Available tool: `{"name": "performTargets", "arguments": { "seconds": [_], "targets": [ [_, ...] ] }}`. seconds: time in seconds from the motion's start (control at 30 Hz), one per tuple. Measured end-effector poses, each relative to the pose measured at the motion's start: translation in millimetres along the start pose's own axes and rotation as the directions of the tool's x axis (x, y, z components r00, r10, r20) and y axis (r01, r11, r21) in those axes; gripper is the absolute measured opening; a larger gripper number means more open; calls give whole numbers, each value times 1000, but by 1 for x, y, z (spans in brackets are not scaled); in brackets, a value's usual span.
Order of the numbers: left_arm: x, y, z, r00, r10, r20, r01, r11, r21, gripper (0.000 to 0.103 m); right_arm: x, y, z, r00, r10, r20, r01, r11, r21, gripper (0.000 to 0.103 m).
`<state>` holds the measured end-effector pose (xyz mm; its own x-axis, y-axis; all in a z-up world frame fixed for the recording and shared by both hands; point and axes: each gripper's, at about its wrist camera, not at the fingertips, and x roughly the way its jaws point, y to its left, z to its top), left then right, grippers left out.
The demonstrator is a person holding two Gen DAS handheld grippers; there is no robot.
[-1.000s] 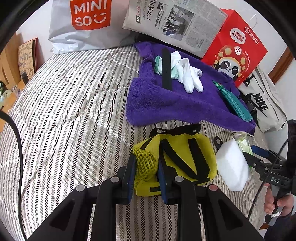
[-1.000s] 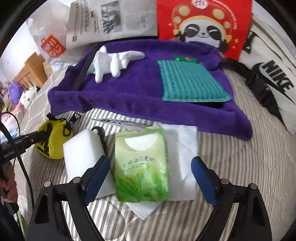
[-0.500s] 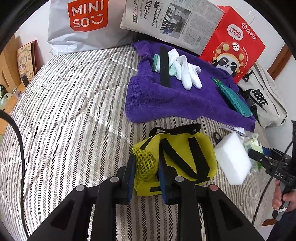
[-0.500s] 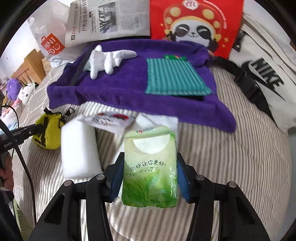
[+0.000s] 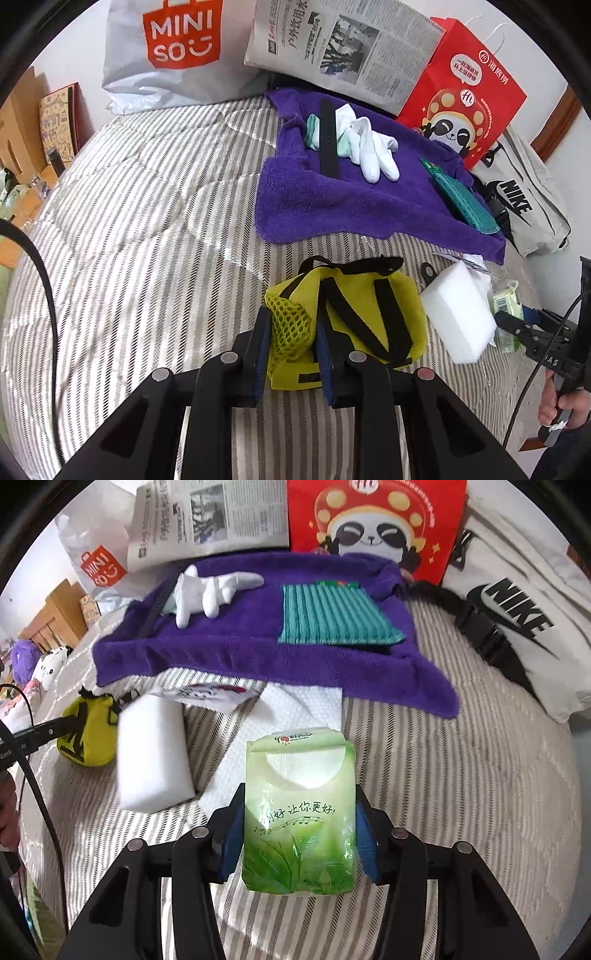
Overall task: Organize soft objects
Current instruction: 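Grasp the yellow mesh bag with the left tool while the right grasps the green tea tissue packet, then carry the green tissue packet onto the purple towel with the right tool and open it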
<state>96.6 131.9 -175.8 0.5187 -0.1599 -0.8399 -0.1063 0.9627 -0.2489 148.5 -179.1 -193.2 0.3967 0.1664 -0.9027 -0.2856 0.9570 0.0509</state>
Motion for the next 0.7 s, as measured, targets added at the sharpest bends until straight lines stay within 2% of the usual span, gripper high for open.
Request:
{"name": "performTargets", "arguments": {
  "seconds": [0.13, 0.27, 0.7],
  "targets": [
    [-15, 1, -2, 1000, -27, 16, 27, 1000, -13, 22, -21, -3, 1, 1000, 8, 31, -8, 1000, 8, 52],
    [-28, 1, -2, 999, -18, 32, 19, 1000, -6, 22, -37, -7, 4, 998, 29, 56, -31, 999, 31, 52],
    [-48, -8, 14, 995, -69, 71, 70, 998, -8, 22, -66, -25, 20, 993, 39, 115, -49, 995, 89, 52]
  ]
}}
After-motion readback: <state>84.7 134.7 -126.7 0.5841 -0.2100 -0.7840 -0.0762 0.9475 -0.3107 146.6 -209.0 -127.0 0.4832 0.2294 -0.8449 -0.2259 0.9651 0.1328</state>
